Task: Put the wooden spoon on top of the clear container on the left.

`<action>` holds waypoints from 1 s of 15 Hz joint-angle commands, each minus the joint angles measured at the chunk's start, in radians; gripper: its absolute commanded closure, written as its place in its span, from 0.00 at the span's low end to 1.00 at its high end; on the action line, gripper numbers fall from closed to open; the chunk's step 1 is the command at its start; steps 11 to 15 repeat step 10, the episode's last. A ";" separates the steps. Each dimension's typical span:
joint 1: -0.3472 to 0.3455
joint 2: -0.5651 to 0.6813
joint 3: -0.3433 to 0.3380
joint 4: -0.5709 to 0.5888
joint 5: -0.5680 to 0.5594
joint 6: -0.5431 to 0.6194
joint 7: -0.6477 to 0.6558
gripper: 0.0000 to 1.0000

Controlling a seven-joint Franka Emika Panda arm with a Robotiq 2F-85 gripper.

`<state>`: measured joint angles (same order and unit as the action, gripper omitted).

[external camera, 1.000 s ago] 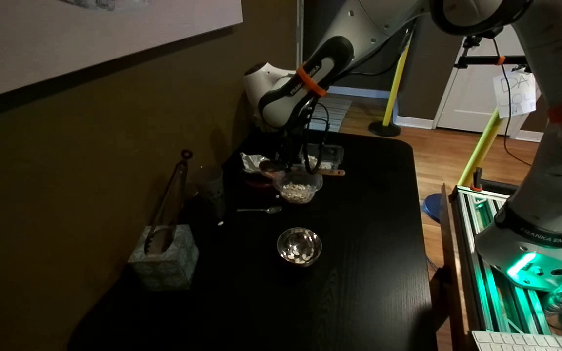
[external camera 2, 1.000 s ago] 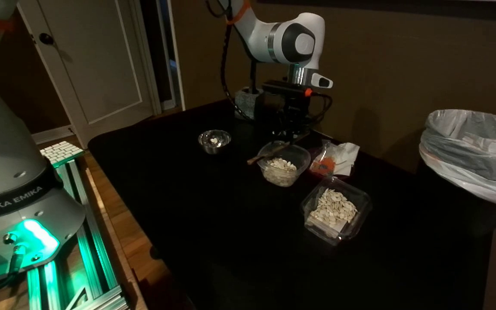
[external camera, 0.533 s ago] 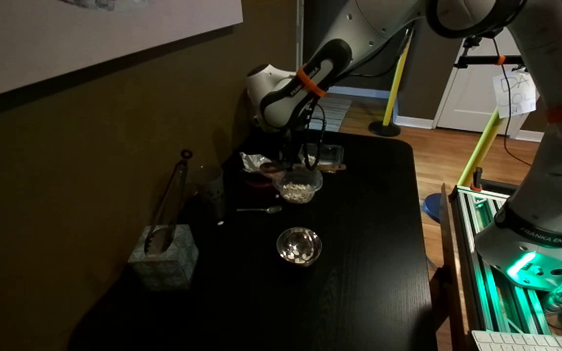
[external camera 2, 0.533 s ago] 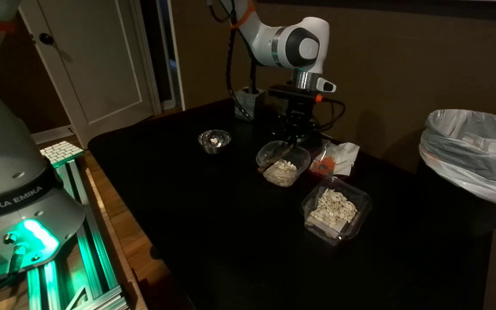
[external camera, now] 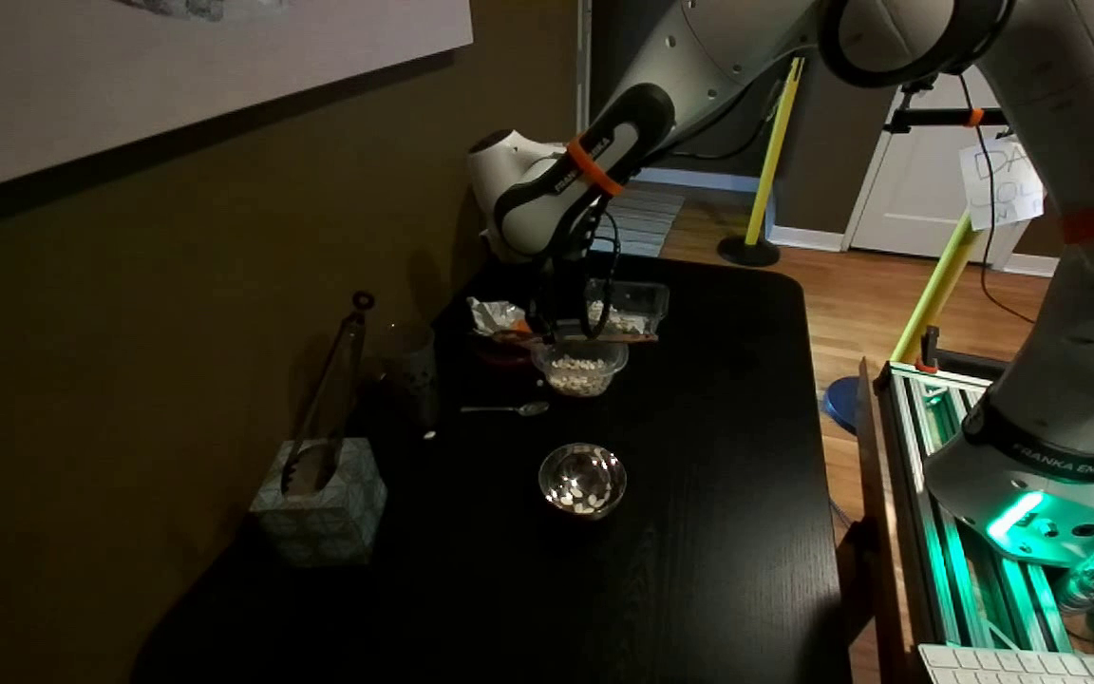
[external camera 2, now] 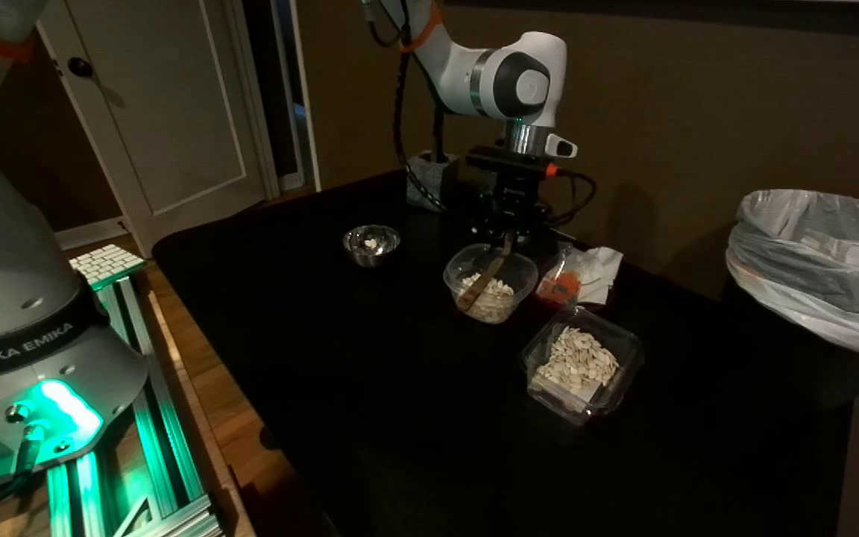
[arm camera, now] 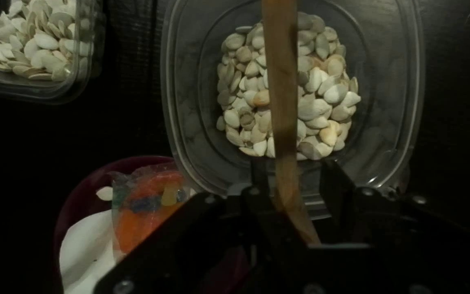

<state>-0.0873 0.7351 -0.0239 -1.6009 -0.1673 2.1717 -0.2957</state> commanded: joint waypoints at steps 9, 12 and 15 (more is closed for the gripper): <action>-0.025 -0.093 0.014 -0.045 0.024 0.033 -0.034 0.00; -0.034 -0.123 0.023 -0.074 0.033 0.054 -0.061 0.00; -0.034 -0.123 0.023 -0.074 0.033 0.054 -0.061 0.00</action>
